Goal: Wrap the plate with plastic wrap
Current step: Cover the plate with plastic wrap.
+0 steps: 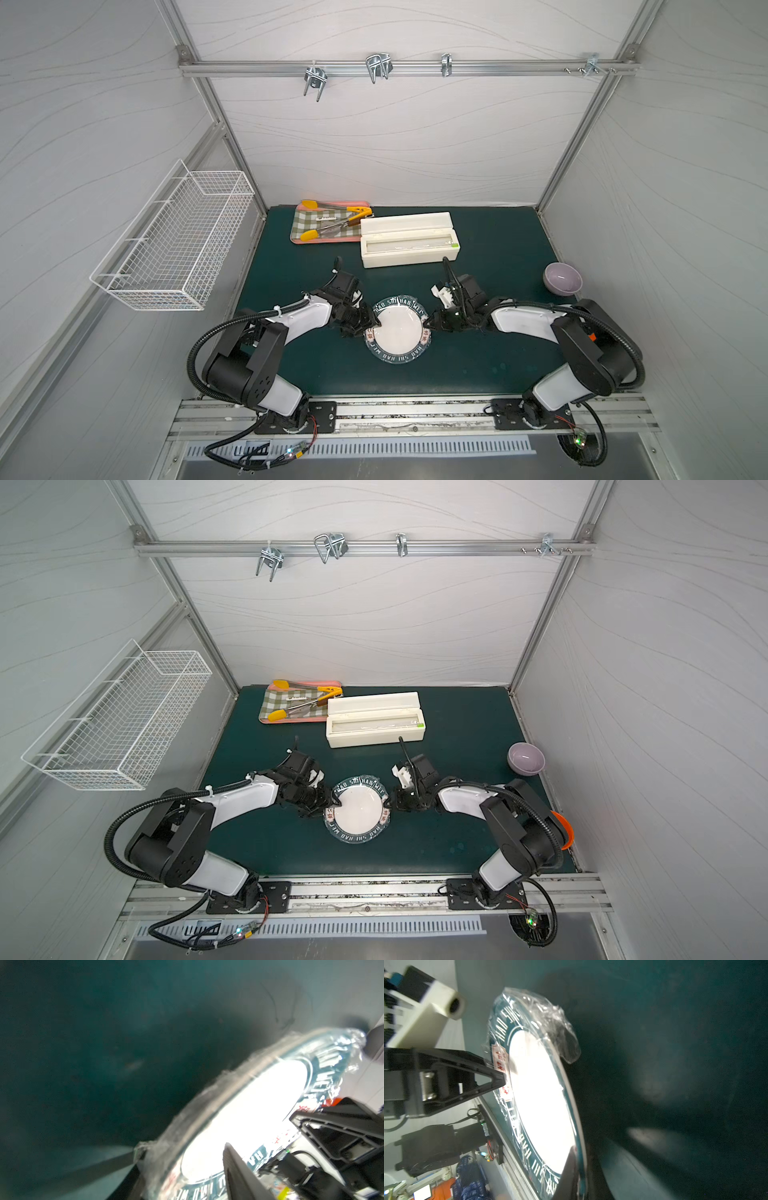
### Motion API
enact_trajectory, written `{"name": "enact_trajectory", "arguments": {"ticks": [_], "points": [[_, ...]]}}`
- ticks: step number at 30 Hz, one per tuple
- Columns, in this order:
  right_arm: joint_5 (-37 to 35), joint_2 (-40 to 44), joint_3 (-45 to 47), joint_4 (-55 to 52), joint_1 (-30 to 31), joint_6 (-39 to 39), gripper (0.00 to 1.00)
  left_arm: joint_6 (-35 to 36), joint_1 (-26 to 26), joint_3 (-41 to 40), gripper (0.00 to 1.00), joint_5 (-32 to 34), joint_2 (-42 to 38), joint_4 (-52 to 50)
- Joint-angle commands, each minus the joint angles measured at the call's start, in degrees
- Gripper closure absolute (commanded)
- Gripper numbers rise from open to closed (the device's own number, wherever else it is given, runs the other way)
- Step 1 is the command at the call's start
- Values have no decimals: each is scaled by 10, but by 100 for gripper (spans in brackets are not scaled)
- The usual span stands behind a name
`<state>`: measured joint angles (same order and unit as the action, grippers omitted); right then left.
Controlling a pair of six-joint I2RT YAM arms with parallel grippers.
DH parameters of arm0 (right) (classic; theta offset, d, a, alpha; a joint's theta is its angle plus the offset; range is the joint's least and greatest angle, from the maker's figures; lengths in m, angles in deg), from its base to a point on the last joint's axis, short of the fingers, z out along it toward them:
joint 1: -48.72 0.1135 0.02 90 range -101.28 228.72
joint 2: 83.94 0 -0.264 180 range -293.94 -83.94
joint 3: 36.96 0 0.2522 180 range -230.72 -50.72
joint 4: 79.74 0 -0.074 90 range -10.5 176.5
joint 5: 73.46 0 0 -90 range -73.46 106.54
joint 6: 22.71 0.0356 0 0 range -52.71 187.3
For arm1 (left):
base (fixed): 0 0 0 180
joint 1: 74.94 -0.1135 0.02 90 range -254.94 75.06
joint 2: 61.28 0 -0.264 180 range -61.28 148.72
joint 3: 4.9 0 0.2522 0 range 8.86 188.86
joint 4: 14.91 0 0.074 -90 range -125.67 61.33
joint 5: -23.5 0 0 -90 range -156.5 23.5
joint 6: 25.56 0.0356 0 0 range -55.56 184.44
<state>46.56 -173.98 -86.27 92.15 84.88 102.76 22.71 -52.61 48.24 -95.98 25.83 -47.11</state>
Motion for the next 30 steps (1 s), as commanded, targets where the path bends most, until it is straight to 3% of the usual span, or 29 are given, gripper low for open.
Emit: {"name": "enact_trajectory", "arguments": {"ticks": [1, 3, 9, 12, 16, 24, 25, 27, 30], "points": [[93, -45, 19, 122, -19, 8, 96, -36, -10, -22, 51, -32, 51, 115], [111, -70, 8, 117, -33, 1, 96, -44, -16, -21, 53, -41, 68, 135], [151, -125, -35, 80, -77, -20, 80, -60, -17, -28, 57, -57, 99, 169], [129, -96, -37, 32, -94, -46, 60, -58, -19, -45, 50, -24, 74, 153], [107, -55, -43, -44, -122, -92, 48, -52, -30, -47, 35, -1, 46, 127], [13, 20, -73, -171, -134, -168, 46, -11, -61, -19, 21, 58, -16, 16], [7, 29, -74, -173, -132, -169, 46, -4, -70, -15, 10, 67, -25, 0], [-11, 41, -74, -180, -124, -174, 47, 9, -82, -5, 2, 81, -42, -25], [-58, 52, -89, -211, -96, -189, 48, 37, -85, 28, 2, 106, -55, -75]]}}
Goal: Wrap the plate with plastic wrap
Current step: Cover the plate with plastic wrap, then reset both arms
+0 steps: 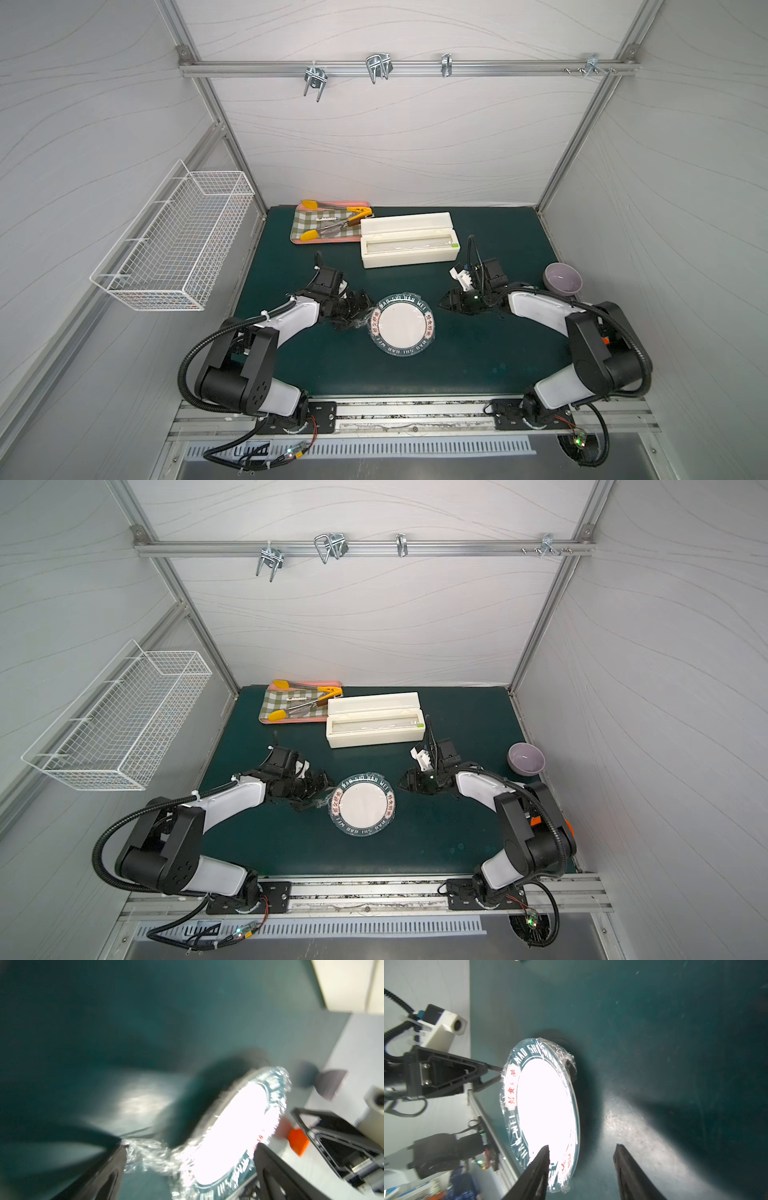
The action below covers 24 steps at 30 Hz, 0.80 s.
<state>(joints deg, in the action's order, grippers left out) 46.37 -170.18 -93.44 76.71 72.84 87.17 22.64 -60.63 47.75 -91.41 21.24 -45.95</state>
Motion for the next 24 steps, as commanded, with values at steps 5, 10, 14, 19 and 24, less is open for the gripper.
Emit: {"name": "enact_trajectory", "arguments": {"ticks": [5, 10, 14, 19, 24], "points": [[-185, 63, -22, -74, 17, -53, 45, 94, -7, 101, 2, 142, -13, -149], [-263, 151, 2, -16, -63, -100, 28, 162, -24, 177, 2, 284, -4, -136], [-265, 147, -5, -2, -111, -112, 25, 171, -44, 189, 2, 290, 3, -85], [-247, 148, 41, 99, -139, -120, 24, 169, -48, 134, 2, 280, -27, 8], [-294, 132, 87, 237, -156, -162, 20, 275, -58, 61, 2, 406, -32, 165]]}}
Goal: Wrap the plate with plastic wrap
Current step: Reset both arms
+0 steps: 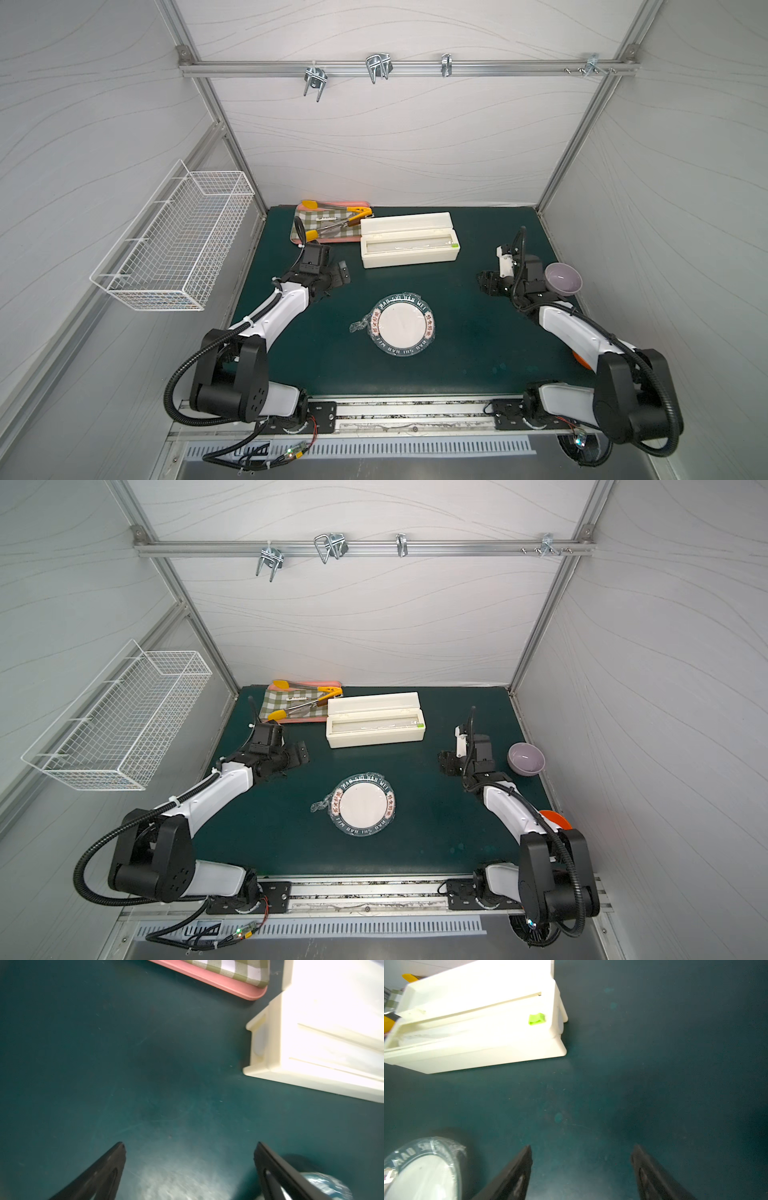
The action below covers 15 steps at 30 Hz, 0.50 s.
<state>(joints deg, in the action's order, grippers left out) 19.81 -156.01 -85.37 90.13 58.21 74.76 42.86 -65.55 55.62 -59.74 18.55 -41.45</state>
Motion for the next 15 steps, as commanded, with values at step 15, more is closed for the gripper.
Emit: {"name": "enact_trajectory", "arguments": {"ticks": [15], "points": [[-10, -174, 123, 472, -80, -47, 1, 228, -98, -234, 2, -55, 90, 627]]}}
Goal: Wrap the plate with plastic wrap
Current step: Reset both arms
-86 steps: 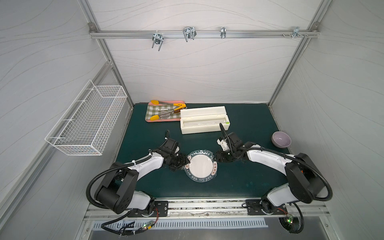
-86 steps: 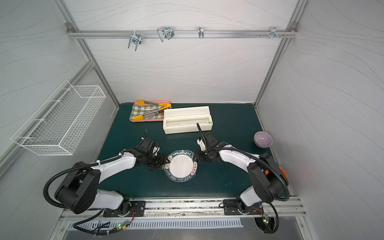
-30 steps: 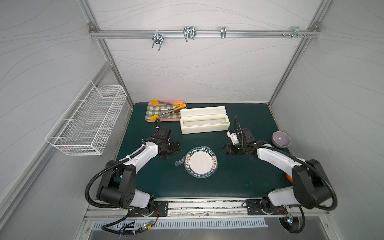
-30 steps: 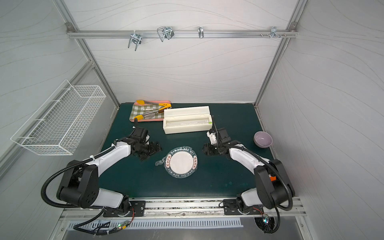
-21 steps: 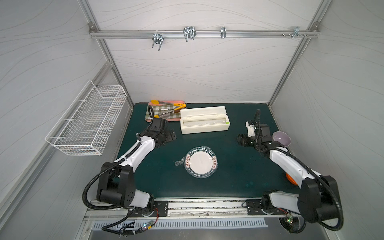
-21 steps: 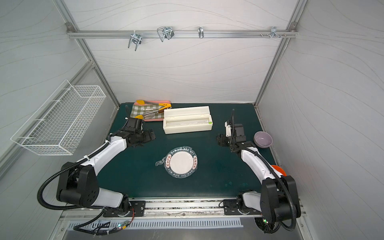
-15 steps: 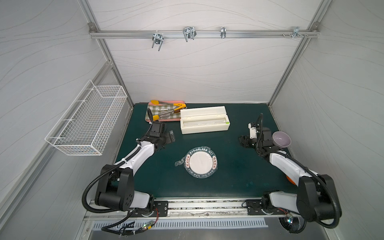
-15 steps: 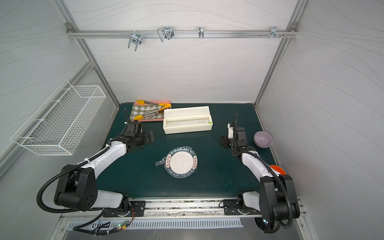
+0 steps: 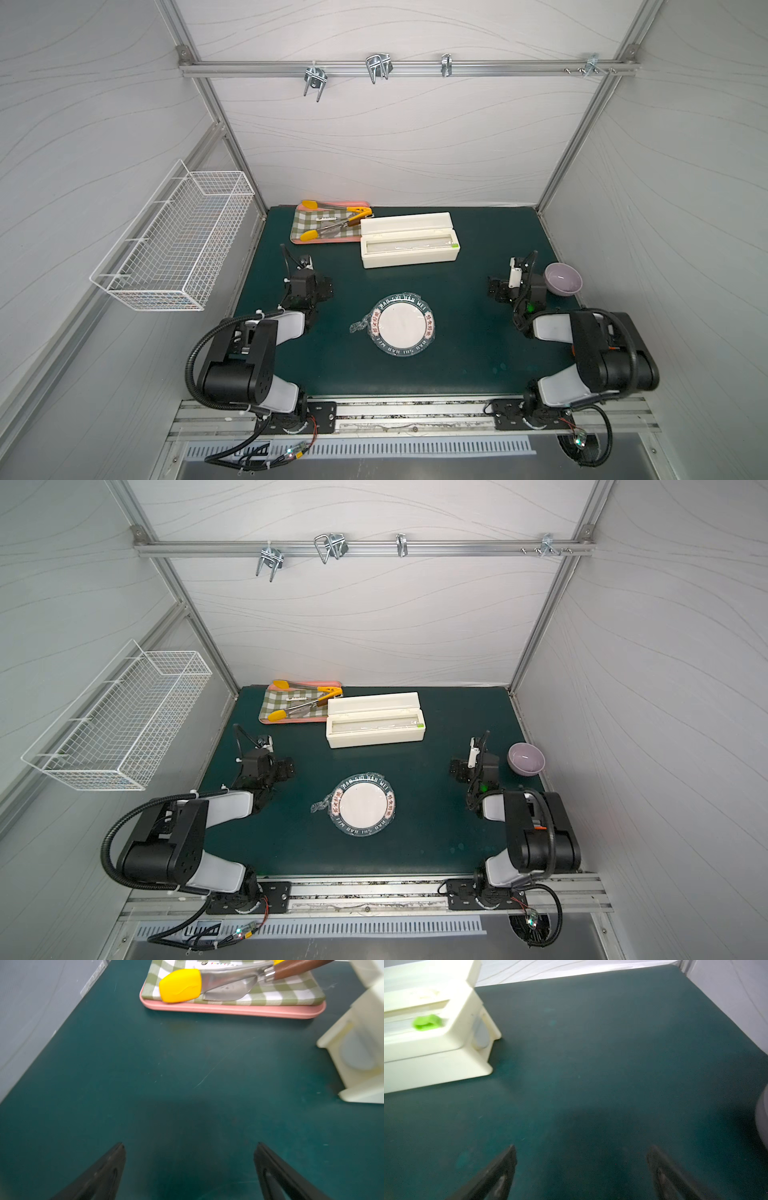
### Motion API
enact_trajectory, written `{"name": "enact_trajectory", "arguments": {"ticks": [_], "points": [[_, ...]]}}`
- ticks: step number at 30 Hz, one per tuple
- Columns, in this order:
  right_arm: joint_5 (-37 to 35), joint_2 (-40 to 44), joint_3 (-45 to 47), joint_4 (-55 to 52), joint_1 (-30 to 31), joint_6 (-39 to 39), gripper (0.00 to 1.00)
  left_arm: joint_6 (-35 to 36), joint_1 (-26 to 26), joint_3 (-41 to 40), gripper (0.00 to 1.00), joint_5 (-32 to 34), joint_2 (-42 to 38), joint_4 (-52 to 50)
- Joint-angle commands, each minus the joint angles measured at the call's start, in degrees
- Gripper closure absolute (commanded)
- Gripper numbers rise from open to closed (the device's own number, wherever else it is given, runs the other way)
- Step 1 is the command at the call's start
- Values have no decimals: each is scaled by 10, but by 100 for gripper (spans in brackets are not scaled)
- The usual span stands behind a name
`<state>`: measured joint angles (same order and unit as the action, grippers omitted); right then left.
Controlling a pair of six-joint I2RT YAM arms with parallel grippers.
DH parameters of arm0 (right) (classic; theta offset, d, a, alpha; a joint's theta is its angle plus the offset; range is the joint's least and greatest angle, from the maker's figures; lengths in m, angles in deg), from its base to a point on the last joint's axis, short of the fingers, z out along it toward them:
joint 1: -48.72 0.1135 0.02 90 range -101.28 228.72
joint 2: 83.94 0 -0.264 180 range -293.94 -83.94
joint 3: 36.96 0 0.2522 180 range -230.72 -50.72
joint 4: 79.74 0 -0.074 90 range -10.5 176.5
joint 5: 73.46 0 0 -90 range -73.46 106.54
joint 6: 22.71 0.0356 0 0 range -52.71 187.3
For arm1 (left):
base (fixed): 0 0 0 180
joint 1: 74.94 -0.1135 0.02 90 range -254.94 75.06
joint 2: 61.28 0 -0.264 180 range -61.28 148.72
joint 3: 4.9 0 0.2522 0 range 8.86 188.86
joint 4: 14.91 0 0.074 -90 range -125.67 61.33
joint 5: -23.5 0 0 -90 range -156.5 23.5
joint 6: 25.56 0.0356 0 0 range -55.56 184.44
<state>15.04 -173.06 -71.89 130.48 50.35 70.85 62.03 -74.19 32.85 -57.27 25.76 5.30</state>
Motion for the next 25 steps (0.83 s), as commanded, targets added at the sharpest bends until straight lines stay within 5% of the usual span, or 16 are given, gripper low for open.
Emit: {"name": "enact_trajectory", "arguments": {"ticks": [1, 25], "points": [[48, -6, -31, 30, -2, -13, 1, 32, -16, 13, 2, -91, 9, 98], [25, -13, -46, 16, 25, -43, 1, 10, -31, 18, 2, -81, 13, 96]]}}
